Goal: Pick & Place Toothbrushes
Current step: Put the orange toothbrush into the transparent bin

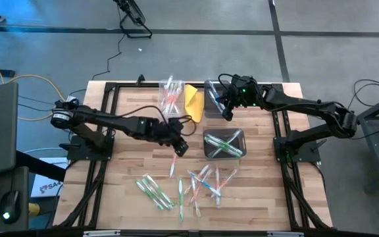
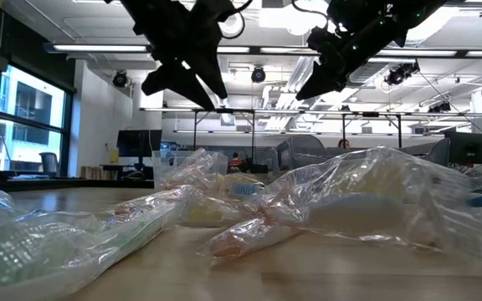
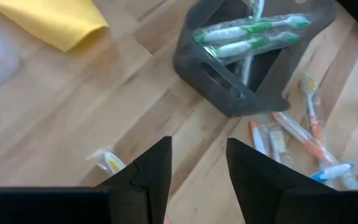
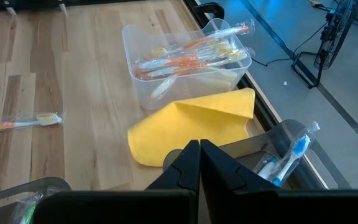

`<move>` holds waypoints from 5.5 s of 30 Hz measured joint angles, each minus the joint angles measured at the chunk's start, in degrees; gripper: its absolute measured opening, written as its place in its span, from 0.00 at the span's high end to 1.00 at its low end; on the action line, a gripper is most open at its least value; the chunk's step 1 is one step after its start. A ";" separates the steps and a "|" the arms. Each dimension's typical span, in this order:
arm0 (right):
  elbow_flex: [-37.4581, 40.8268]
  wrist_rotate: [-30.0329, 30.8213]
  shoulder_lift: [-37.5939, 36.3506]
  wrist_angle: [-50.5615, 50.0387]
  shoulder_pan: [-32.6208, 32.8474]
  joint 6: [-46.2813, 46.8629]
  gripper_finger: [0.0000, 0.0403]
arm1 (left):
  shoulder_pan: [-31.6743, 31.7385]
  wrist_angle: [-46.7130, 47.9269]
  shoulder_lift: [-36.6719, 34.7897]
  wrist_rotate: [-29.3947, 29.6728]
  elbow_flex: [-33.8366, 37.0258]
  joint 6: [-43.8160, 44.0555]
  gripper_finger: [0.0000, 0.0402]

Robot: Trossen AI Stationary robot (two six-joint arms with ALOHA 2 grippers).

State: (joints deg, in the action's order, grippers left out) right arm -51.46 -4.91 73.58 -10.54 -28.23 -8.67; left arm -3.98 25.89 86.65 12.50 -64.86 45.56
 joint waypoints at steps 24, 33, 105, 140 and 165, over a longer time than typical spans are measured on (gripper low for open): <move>0.00 -0.02 0.00 -0.05 0.00 -0.02 0.99 | -5.19 -0.10 2.70 3.18 0.08 10.39 0.63; -0.02 -0.02 0.00 -0.18 0.00 -0.20 0.99 | -5.19 -0.22 5.05 2.26 0.10 12.06 0.63; -0.01 0.00 0.00 -0.79 -0.01 -0.20 0.99 | -8.05 8.54 13.86 0.12 0.00 28.24 0.63; -0.02 0.07 8.90 1.32 0.07 -0.55 0.99 | -8.05 8.07 13.86 3.36 0.00 28.46 0.63; -0.02 0.44 -3.37 -2.89 3.21 -0.24 0.99 | -8.05 6.25 20.61 1.33 -0.07 28.37 0.63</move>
State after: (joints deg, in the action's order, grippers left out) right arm -51.48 -4.47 70.21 -13.43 -25.02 -8.91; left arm -12.03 32.14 107.26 13.82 -64.93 73.93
